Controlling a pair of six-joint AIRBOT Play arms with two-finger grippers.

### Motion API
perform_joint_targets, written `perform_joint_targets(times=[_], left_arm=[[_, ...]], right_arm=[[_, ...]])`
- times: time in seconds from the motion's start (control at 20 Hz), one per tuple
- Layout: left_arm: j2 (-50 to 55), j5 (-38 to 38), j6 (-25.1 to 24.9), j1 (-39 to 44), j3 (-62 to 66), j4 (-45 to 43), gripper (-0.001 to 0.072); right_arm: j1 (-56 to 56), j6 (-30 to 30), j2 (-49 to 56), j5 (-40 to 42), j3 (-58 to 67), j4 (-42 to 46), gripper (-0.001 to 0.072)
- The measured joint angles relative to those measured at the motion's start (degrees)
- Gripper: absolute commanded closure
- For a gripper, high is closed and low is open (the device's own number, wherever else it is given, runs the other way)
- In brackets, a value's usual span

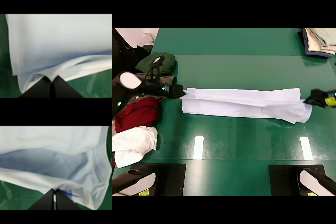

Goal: Fold the shirts.

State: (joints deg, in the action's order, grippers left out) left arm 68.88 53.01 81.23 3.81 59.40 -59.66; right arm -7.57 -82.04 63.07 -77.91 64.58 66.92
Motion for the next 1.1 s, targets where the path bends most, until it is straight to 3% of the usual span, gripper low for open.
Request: perform_joint_targets(times=[0.2,0.25,0.3,0.35,0.4,0.6,0.75,0.8,0.9,0.95,1.1], left_arm=[[7.91,-3.56,-0.04,0.02,3.96,0.39,0.0685],[9.25,-4.35,-0.07,0.02,4.39,0.39,0.0584],[10.45,-5.55,-0.07,0.02,4.79,0.39,0.0208],[11.30,-6.54,-0.07,0.00,5.05,0.42,-0.0013],[11.98,-7.34,-0.07,-0.11,5.33,0.68,-0.0006],[13.00,-7.89,-0.07,0.02,9.25,1.90,-0.0005],[13.18,-4.20,-0.09,-0.02,13.73,2.23,-0.0003],[13.20,-2.71,-0.09,-0.02,14.80,2.56,0.0061],[13.29,0.13,-0.09,0.02,16.22,3.17,0.0591],[13.31,1.38,-0.11,0.02,16.63,3.43,0.0685],[13.35,3.93,-0.24,0.44,17.27,4.13,0.0686]], right_arm=[[2.95,0.09,12.04,3.93,8.68,-0.22,0.0694],[3.30,0.09,14.58,4.63,10.51,-0.35,0.0662],[3.54,-0.09,17.16,5.18,12.33,-0.35,0.0419],[3.56,-0.37,19.39,5.90,13.90,-0.39,0.0083],[3.48,-0.98,21.57,6.49,15.41,-0.87,0.0027],[0.26,-1.49,27.02,7.15,19.96,-8.68,0.0035],[-3.67,1.09,27.69,3.06,20.87,-11.78,0.0035],[-5.16,2.21,27.56,1.51,20.37,-12.52,0.0034],[-8.59,4.55,26.93,-1.31,18.21,-13.16,0.0034],[-10.34,5.84,26.69,-2.01,16.57,-13.55,0.0033],[-14.69,9.99,27.15,-3.58,11.58,-14.27,0.0007]])
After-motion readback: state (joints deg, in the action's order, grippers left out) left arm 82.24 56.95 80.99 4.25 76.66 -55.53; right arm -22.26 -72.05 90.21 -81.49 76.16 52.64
